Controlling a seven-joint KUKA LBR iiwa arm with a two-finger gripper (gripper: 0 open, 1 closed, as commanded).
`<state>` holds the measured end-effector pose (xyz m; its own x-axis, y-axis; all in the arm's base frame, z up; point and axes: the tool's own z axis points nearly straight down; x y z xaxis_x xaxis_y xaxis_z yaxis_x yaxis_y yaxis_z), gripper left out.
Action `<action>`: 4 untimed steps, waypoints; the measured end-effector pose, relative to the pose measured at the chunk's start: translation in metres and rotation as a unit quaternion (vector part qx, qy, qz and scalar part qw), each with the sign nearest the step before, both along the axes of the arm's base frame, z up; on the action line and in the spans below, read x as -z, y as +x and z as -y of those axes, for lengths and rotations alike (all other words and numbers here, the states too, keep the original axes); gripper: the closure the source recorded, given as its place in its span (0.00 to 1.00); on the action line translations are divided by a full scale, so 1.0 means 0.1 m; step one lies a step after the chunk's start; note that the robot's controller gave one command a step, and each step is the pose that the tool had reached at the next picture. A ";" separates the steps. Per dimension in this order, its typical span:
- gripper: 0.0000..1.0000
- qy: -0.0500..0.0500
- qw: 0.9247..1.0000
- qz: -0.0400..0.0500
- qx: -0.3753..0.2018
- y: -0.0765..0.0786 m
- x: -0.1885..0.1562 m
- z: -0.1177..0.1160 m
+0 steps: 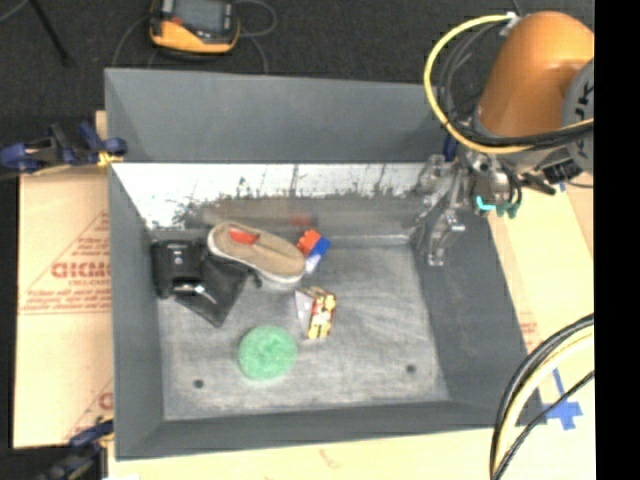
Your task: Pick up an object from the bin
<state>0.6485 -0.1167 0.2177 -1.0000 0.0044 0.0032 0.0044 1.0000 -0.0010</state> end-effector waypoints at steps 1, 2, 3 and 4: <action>0.00 -0.001 1.000 0.004 -0.001 0.02 -0.05 0.00; 0.00 -0.001 1.000 0.006 -0.021 0.01 0.50 -0.30; 0.00 0.001 0.999 -0.002 -0.045 0.01 0.46 -0.67; 0.00 -0.001 0.997 0.008 -0.078 -0.15 0.80 -0.72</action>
Offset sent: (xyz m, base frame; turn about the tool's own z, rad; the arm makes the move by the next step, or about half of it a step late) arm -0.0007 0.0368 -0.0620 -0.0487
